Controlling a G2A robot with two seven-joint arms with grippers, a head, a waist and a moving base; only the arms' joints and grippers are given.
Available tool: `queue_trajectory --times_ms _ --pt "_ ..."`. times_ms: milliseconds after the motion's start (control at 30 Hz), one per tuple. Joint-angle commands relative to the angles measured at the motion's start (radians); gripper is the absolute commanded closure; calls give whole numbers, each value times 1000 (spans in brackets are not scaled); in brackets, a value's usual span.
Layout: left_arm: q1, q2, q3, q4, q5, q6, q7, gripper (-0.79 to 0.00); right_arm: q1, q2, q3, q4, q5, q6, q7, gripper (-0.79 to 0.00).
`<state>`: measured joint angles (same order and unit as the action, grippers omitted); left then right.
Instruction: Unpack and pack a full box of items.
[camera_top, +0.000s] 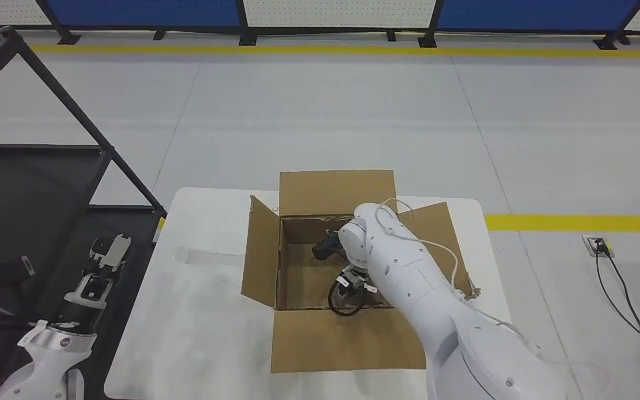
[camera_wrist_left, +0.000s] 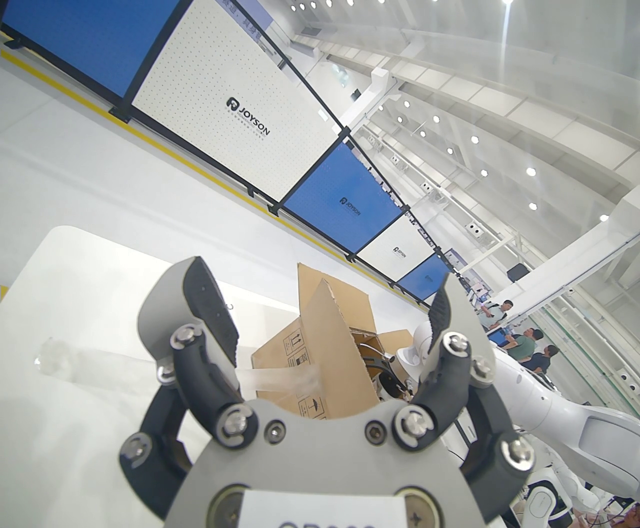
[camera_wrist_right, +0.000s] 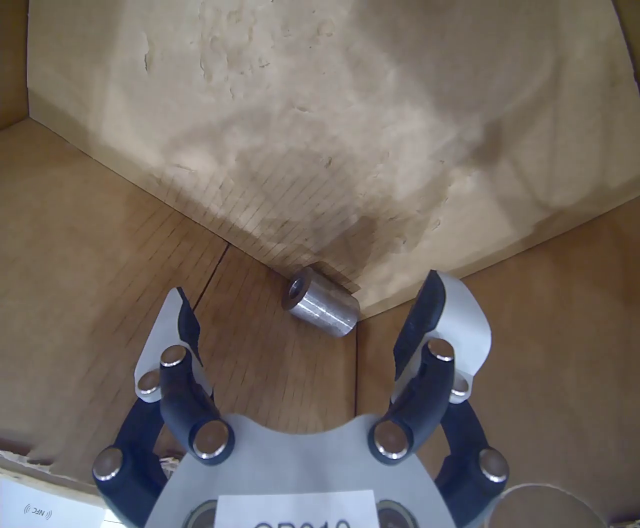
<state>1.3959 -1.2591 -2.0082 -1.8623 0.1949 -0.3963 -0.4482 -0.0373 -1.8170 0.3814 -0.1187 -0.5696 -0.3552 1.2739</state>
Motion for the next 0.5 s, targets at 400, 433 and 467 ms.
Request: queue_trajectory --times_ms 400,433,467 --pt "0 0 0 0 0 0 0 -785 -23 11 22 -4 23 62 -114 -785" --pt "0 0 0 0 0 0 0 -785 -27 14 29 3 33 73 -139 -785" --pt "0 0 0 0 0 0 0 -785 -31 16 31 5 32 77 -153 -785"
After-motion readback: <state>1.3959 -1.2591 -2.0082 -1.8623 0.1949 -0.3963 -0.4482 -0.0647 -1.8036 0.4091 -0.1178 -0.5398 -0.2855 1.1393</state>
